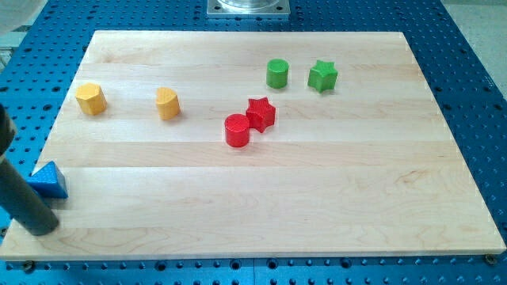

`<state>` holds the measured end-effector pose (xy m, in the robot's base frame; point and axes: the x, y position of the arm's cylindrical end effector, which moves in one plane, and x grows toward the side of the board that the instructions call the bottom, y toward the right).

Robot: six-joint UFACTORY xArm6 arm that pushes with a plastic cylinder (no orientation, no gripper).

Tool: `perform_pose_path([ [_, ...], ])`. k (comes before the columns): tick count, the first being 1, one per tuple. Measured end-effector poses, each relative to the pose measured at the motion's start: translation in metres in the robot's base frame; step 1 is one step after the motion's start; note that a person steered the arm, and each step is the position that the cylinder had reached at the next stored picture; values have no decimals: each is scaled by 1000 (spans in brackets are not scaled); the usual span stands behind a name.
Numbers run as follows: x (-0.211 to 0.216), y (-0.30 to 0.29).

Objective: Push the triangle to the left of the red star

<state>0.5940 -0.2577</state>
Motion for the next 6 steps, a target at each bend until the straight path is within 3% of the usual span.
perform_pose_path([
  [1, 23, 1],
  [2, 22, -35],
  [3, 0, -45],
  [5, -76, 1],
  [6, -84, 26],
])
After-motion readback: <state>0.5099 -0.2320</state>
